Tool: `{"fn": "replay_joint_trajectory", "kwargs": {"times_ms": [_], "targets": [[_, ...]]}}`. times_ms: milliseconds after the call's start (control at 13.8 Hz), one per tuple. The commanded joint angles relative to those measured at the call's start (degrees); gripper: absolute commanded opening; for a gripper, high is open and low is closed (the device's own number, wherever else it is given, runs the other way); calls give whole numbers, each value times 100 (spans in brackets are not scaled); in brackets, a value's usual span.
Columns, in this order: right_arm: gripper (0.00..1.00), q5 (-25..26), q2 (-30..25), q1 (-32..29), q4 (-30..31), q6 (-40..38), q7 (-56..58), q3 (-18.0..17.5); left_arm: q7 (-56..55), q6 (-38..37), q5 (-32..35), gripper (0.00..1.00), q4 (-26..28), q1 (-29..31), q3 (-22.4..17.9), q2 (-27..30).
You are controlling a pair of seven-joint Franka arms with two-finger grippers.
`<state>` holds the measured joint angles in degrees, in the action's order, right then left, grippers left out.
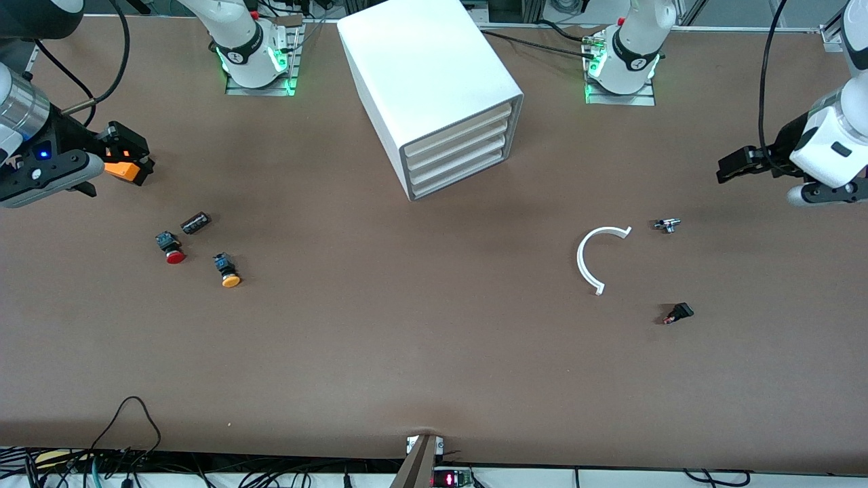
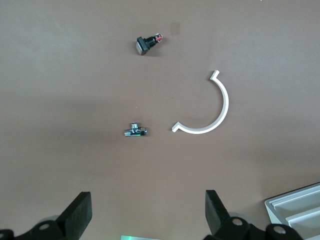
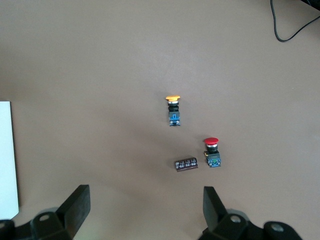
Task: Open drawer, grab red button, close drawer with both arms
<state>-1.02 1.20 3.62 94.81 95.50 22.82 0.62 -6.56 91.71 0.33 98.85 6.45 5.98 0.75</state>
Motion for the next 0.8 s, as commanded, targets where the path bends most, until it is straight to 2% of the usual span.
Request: {"fn": "replay_joint_trajectory", "kwargs": {"times_ms": [0,725], "targets": [[100,14,83,42,-182,-137,-67,26,268,-82,143,100,90,-3,-123,215],[100,6,83,33,-173,-102,-49,26,630,295,160,100,-86,-3,-194,277]]}}
